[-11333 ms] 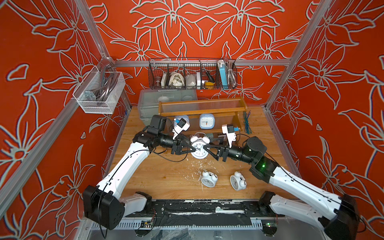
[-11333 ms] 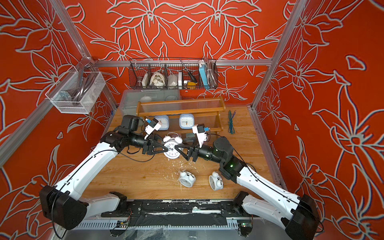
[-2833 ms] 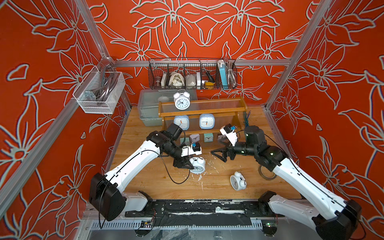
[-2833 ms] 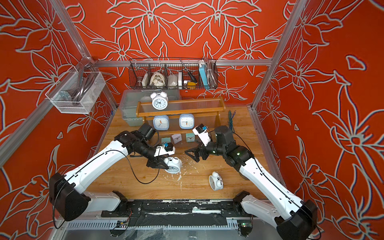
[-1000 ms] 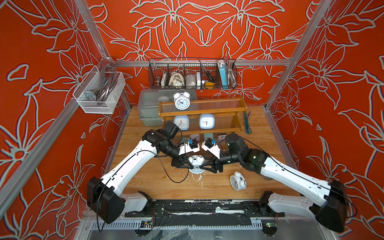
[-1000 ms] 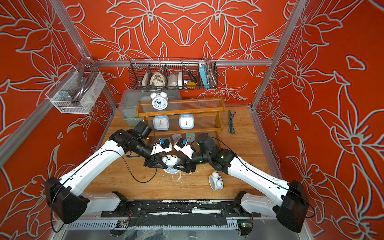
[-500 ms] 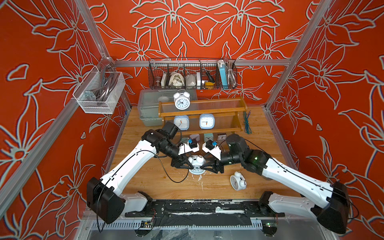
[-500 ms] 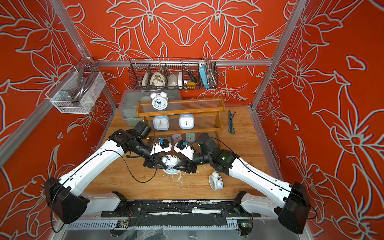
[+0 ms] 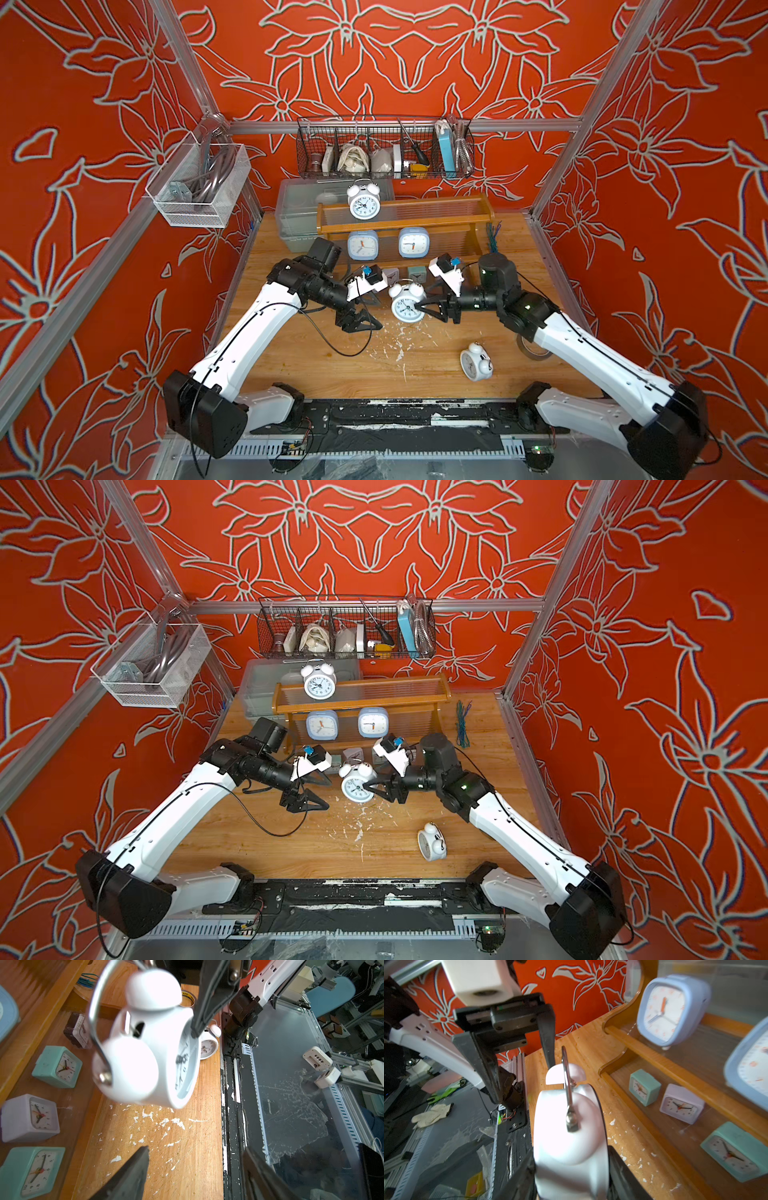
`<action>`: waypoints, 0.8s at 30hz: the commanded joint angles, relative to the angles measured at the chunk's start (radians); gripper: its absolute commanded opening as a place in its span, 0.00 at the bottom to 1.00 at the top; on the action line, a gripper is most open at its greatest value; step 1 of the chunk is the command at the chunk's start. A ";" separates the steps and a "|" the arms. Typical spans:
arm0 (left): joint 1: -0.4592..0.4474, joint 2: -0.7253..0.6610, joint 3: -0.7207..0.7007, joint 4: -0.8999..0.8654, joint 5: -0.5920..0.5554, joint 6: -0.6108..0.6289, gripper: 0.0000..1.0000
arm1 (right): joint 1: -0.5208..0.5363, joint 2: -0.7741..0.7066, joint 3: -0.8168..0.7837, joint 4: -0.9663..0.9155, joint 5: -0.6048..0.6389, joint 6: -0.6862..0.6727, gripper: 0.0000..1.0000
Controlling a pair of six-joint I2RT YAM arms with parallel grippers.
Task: Place the alarm clocks on the shelf by style
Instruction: Pick up the alarm from the center of the board.
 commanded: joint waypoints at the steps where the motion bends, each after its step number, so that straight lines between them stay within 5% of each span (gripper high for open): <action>1: 0.029 -0.025 -0.014 0.013 0.071 -0.060 0.74 | -0.015 -0.030 -0.005 0.132 -0.078 0.061 0.24; 14: 0.061 0.000 -0.142 0.519 0.228 -0.619 0.84 | -0.019 -0.059 -0.067 0.367 -0.049 0.269 0.24; 24: 0.007 0.022 -0.174 0.605 0.264 -0.630 0.81 | -0.009 -0.051 -0.114 0.477 -0.056 0.361 0.24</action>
